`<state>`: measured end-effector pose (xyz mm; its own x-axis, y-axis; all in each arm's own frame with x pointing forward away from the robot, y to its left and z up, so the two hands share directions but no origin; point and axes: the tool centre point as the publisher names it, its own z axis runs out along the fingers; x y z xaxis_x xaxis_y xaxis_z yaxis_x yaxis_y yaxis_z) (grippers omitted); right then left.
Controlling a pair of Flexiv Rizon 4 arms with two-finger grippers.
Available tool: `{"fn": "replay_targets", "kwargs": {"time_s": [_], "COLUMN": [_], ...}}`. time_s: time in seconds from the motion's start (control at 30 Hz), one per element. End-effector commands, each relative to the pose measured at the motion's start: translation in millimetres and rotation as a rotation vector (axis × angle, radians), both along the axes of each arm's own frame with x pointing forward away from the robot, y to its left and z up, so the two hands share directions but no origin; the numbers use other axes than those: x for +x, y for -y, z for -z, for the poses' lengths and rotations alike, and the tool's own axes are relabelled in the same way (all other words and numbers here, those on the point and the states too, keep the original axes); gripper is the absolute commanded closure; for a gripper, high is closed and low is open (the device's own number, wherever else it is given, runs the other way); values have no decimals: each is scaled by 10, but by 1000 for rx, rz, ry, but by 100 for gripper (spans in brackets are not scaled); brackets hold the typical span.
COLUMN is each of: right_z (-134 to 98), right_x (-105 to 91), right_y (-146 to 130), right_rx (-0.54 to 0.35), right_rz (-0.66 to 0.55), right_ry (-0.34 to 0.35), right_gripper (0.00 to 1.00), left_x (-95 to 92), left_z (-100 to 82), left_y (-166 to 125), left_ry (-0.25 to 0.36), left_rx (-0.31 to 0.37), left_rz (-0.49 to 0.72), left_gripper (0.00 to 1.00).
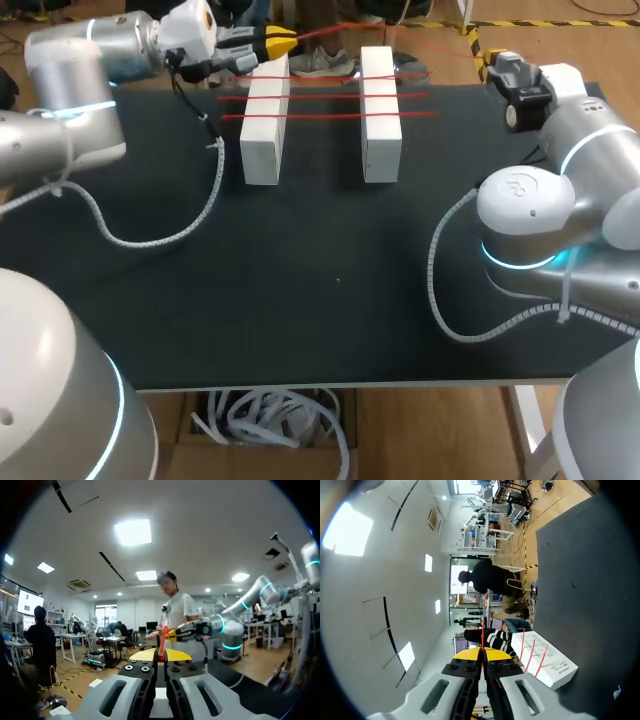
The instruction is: Grab the tape and strap the tape.
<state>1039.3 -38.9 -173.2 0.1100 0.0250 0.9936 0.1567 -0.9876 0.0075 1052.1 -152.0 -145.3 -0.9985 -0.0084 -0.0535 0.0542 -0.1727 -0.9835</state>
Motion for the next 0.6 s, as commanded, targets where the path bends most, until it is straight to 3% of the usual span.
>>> {"fn": "replay_targets", "kwargs": {"time_s": [0.03, 0.43, 0.6], "right_z": [-7, -7, -7], "right_x": [-3, -3, -3], "right_y": [14, 14, 14], "right_rx": [-1, -1, -1], "right_rz": [-3, -3, -3], "right_ry": [-3, -3, -3], "right_gripper": [100, 100, 100], "left_x": [-124, -132, -131], "left_z": [-108, -35, -40], "left_y": [52, 92, 128], "left_ry": [-2, -38, -6], "left_rx": [357, 583, 642], "left_rz": [-68, -78, -65], "left_gripper": [100, 100, 100]}}
